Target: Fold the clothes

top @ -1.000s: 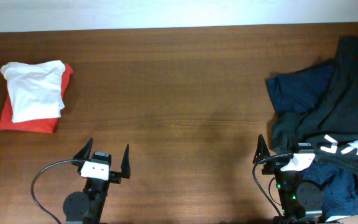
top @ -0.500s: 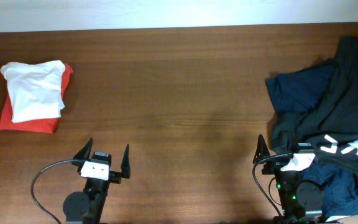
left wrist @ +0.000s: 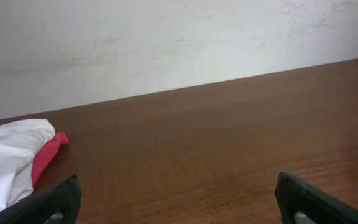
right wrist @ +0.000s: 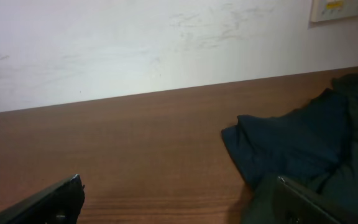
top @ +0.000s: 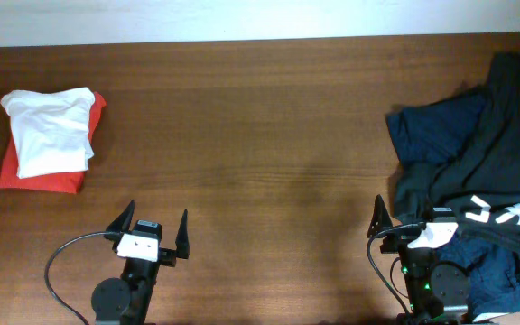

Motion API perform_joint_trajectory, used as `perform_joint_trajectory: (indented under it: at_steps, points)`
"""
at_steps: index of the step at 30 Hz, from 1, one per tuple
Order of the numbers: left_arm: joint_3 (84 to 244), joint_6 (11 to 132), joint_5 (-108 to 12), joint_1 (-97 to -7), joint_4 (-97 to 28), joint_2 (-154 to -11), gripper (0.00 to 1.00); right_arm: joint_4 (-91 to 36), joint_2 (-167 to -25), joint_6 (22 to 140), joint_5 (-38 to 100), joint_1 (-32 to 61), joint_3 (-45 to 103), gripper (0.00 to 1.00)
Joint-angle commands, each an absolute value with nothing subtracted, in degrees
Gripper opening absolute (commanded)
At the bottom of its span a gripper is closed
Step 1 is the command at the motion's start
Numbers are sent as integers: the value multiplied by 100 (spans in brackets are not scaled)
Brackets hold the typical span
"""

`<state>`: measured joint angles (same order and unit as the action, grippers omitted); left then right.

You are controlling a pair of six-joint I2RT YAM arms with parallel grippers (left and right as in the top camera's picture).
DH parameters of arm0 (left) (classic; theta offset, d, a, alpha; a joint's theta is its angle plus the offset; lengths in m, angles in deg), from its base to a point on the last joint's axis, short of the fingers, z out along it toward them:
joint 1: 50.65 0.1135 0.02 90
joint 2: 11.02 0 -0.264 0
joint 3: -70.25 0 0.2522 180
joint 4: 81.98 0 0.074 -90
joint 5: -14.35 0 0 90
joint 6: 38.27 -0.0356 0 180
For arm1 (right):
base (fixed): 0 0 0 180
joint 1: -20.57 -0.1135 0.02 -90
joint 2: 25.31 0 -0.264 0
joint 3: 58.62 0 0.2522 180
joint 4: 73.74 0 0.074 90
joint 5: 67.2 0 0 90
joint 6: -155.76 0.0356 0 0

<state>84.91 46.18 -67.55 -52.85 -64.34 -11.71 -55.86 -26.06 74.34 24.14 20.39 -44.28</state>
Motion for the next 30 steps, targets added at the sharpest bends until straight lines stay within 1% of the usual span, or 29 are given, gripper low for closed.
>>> perform_joint_trajectory:
  at_steps: [1,5,7,9,11,13,16,17,18,19,21,23,24,25,27,30]
  points:
    - [8452,4601,-6833,-5285,-6428,-1168,99,-5564,-2610,7412,2447,2061,-4454,99]
    - [8454,4616,-6722,-5285,-6430,-1168,99,-5566,-2610,7416,2500,2058,-4454,99]
    - [8454,4750,-6733,-5285,-6436,-1168,99,-5621,-2610,7919,2707,2061,-4448,99]
    - [8509,4949,-6733,-5285,-6423,-1168,99,-5343,-2617,7917,2987,2061,-4312,99]
    - [8769,4962,-6731,-5285,-6275,-1247,99,-4948,-2674,7910,2810,2061,-3987,99]
    - [9283,4959,-6735,-5285,-5835,-1636,99,-4561,-3074,7908,2629,2061,-3512,99]
    - [10190,4957,-6735,-5285,-5564,-2803,99,-4312,-4250,7910,2504,2061,-2769,99]
    - [10629,4957,-6733,-5285,-5494,-3378,99,-4091,-4967,7908,2465,2065,-2319,99]
    - [11090,4957,-6733,-5285,-5298,-4027,99,-3761,-5655,7768,2393,2065,-1843,99]
    - [11342,4957,-6733,-5285,-5136,-4349,99,-3490,-6099,7666,2329,2065,-1506,99]
    - [12063,4957,-6733,-5285,-4506,-5234,99,-2709,-7415,7648,2209,2067,-466,99]
    - [12485,4957,-6733,-5285,-4139,-5883,99,-2244,-8438,7517,2183,2071,348,99]
    - [12522,4957,-6733,-5285,-4113,-6049,99,-2121,-8873,7399,2052,2165,527,99]
    - [12522,4957,-6733,-5285,-4111,-6112,99,-2006,-9176,7569,1826,2340,529,97]
    - [12522,4957,-6733,-5285,-4111,-6143,99,-1577,-9933,7969,1217,2834,529,97]
    - [12522,4957,-6733,-5285,-4113,-6143,99,-1588,-10813,7974,1201,3197,529,97]
